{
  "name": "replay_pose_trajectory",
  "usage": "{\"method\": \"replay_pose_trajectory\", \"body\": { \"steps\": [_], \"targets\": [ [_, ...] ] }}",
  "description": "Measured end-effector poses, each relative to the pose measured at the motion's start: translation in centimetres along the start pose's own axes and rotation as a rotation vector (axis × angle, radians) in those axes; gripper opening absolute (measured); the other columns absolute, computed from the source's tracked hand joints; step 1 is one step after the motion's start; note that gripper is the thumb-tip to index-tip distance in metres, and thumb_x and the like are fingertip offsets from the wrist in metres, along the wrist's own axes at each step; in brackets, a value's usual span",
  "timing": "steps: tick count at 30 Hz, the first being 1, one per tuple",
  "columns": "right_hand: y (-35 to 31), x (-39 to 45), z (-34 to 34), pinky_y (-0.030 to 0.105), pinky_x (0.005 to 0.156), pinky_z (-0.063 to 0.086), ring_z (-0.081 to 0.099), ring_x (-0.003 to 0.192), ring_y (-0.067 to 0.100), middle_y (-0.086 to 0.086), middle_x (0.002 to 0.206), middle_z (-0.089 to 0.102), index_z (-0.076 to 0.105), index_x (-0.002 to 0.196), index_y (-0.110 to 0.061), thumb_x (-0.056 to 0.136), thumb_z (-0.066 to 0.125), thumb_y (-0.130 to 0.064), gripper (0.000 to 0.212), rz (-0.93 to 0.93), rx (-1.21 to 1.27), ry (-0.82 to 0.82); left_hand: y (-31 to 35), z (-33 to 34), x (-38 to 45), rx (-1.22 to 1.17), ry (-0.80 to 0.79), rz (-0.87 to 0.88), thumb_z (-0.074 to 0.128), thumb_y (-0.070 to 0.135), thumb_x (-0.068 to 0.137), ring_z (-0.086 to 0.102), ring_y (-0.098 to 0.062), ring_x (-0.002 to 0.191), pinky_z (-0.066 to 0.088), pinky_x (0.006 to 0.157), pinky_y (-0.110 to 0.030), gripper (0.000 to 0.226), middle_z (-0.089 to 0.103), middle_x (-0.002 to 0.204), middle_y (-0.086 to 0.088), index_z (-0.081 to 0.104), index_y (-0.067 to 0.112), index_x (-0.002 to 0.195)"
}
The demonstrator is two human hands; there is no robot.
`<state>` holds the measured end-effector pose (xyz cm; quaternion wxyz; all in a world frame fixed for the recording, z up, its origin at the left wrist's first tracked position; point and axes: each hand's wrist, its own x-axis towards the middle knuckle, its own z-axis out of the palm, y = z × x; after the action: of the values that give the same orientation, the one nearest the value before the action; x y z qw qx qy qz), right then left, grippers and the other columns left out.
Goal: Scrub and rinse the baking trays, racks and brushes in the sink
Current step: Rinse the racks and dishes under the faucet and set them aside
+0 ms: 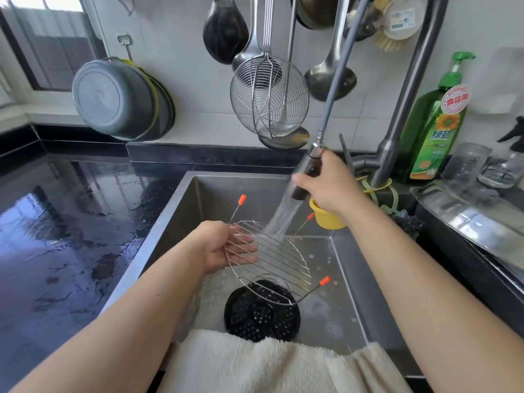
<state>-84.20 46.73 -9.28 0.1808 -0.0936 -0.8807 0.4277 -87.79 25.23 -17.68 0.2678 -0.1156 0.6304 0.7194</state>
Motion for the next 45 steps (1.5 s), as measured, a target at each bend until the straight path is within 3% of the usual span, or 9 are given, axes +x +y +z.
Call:
{"method": "replay_pose_trajectory", "body": {
  "steps": [7, 16, 19, 23, 28, 33, 39, 43, 45],
  "targets": [
    [2.2, -0.1, -3.8, 0.042, 0.102, 0.053, 0.069, 0.111, 0.022, 0.006, 0.115, 0.074, 0.06, 0.116, -0.022, 0.082, 0.077, 0.005, 0.047, -0.033, 0.179, -0.337, 0.3, -0.2, 0.0, 0.005, 0.114, 0.045, 0.036, 0.003, 0.11, 0.071, -0.042, 0.081, 0.063, 0.058, -0.057, 0.018, 0.066, 0.105, -0.029, 0.052, -0.003, 0.117],
    [2.1, -0.6, -4.3, 0.032, 0.103, 0.052, 0.069, 0.107, 0.008, -0.005, 0.111, 0.074, 0.061, 0.121, -0.025, 0.075, 0.089, -0.013, 0.055, -0.089, 0.077, -0.41, 0.4, 0.2, -0.5, -0.01, 0.122, 0.061, 0.041, 0.003, 0.109, 0.071, -0.041, 0.076, 0.063, 0.055, -0.055, 0.017, 0.067, 0.096, -0.028, 0.053, -0.005, 0.119],
    [3.1, 2.1, -5.1, 0.029, 0.102, 0.048, 0.063, 0.115, 0.008, -0.008, 0.12, 0.07, 0.058, 0.129, -0.027, 0.079, 0.082, -0.013, 0.056, -0.072, -0.358, -0.615, 0.3, -0.1, -0.2, -0.006, 0.131, 0.079, 0.048, 0.009, 0.109, 0.07, -0.04, 0.081, 0.064, 0.057, -0.051, 0.019, 0.066, 0.111, -0.029, 0.055, -0.003, 0.121],
    [3.6, 8.6, -4.6, 0.047, 0.097, 0.053, 0.063, 0.108, 0.032, 0.009, 0.113, 0.067, 0.065, 0.109, -0.016, 0.088, 0.063, -0.013, 0.021, -0.208, -0.904, -0.313, 0.5, -0.2, 0.3, -0.004, 0.164, 0.122, 0.05, 0.019, 0.109, 0.068, -0.036, 0.086, 0.064, 0.064, -0.052, 0.016, 0.062, 0.115, -0.025, 0.057, 0.006, 0.116],
    [4.1, 10.8, -6.9, 0.05, 0.109, 0.028, 0.035, 0.134, 0.03, -0.005, 0.138, 0.054, 0.064, 0.13, -0.032, 0.099, 0.044, -0.052, 0.042, -0.362, -1.766, -0.276, 0.2, -1.0, 1.1, 0.109, 0.213, 0.15, 0.047, 0.022, 0.11, 0.069, -0.032, 0.078, 0.062, 0.059, -0.044, 0.019, 0.063, 0.109, -0.021, 0.055, 0.006, 0.118],
    [3.3, 8.0, -9.0, 0.055, 0.125, 0.005, 0.001, 0.155, 0.037, 0.007, 0.167, 0.018, 0.039, 0.154, -0.027, 0.106, 0.033, -0.048, 0.053, -0.208, -1.44, -0.296, 0.3, -0.9, 0.5, 0.462, 0.275, 0.251, 0.049, 0.014, 0.106, 0.072, -0.03, 0.07, 0.064, 0.06, -0.044, 0.022, 0.07, 0.095, -0.017, 0.067, 0.003, 0.101],
    [2.1, -0.5, -13.3, 0.051, 0.125, 0.017, 0.016, 0.15, 0.033, 0.007, 0.161, 0.031, 0.048, 0.147, -0.03, 0.102, 0.041, -0.047, 0.049, -0.206, -1.223, -0.276, 1.1, 2.4, -5.1, 1.343, 0.266, 0.632, 0.045, 0.005, 0.095, 0.066, -0.041, 0.088, 0.054, 0.074, -0.042, 0.02, 0.069, 0.098, -0.014, 0.06, 0.018, 0.095],
    [1.5, -4.5, -18.4, 0.051, 0.118, 0.03, 0.027, 0.143, 0.03, 0.005, 0.153, 0.041, 0.054, 0.14, -0.03, 0.101, 0.047, -0.045, 0.043, -0.177, -1.183, -0.25, 3.1, 6.6, -10.3, 1.471, 0.131, 0.767, 0.044, 0.013, 0.099, 0.064, -0.042, 0.085, 0.055, 0.072, -0.044, 0.021, 0.065, 0.092, -0.012, 0.05, 0.027, 0.085],
    [1.5, -5.8, -21.5, 0.05, 0.114, 0.035, 0.033, 0.138, 0.03, 0.005, 0.147, 0.047, 0.057, 0.138, -0.027, 0.101, 0.05, -0.042, 0.041, -0.142, -1.125, -0.183, 5.3, 9.5, -13.4, 1.483, 0.184, 0.908, 0.044, 0.012, 0.1, 0.061, -0.042, 0.083, 0.053, 0.072, -0.046, 0.015, 0.063, 0.092, -0.012, 0.053, 0.024, 0.1]
  ]
}}
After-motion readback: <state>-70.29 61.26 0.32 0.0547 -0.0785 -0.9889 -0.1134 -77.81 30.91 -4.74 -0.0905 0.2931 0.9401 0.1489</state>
